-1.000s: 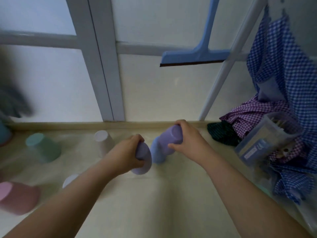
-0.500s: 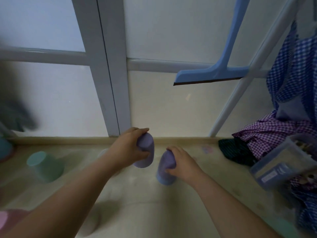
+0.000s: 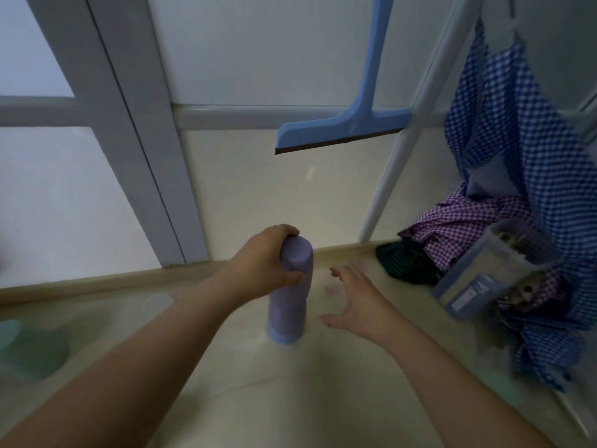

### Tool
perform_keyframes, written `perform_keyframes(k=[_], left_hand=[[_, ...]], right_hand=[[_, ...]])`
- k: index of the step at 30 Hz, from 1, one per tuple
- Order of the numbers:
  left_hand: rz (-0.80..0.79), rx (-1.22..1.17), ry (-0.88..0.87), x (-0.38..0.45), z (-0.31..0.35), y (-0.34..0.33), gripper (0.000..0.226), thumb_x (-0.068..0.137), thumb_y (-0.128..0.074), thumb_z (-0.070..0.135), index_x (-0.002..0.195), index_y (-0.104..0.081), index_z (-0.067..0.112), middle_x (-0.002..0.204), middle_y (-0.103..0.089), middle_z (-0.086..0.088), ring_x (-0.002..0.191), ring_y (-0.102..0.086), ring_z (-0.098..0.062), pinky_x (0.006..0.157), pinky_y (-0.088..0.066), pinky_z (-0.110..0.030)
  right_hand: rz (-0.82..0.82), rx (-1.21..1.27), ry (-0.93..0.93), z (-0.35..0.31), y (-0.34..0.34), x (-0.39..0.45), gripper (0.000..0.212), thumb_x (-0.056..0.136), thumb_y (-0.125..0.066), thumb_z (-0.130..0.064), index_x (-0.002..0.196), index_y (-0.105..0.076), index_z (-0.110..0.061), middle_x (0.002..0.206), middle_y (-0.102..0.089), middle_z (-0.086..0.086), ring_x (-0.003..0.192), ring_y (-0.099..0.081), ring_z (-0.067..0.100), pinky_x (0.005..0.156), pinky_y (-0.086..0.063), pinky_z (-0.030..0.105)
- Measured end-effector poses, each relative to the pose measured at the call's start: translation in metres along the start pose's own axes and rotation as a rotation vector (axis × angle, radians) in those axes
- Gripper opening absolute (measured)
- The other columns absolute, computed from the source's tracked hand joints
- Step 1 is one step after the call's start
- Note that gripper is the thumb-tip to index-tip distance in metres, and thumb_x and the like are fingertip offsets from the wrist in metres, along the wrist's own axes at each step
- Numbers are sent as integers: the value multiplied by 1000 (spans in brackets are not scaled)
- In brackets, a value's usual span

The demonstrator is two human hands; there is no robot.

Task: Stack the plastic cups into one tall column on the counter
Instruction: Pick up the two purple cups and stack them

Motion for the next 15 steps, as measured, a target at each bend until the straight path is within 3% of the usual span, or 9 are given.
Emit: perform_keyframes(k=[4,7,15], left_hand=[[-131,59,59,-8,-16,-36,66,67,-75,19,124,-43,17,126,-52,-7,110,-51,-24,82,-35,-23],[-122,38,67,-13,-20,-43,68,66,-75,17,126,-42,17,129,-49,-8,111,-50,-24,83,-36,-23],[-104,196,-281,-7,48,-50,58,77,-68,33,127,-44,15,128,-49,-8,116,-49,-27,94,-42,-34]], right_hand=[[-3,3,-21,6,-3,-14,90,67,-80,-33,138,-30,-13,140,-39,5,128,-37,16,96,-25,15],[0,-7,-30,10,-1,-25,90,68,-79,-34,139,-29,-13,142,-38,5,131,-34,18,103,-25,19],[40,-25,-114,35,30,-62,87,72,-74,-39,141,-24,-19,145,-33,0,134,-28,19,110,-27,29]])
Point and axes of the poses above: each hand's wrist, its own x-axis towards the middle knuckle, its own y-axis out of the back of the hand, z = x × y, the point moved 4 cm from there along x, towards the middle knuckle
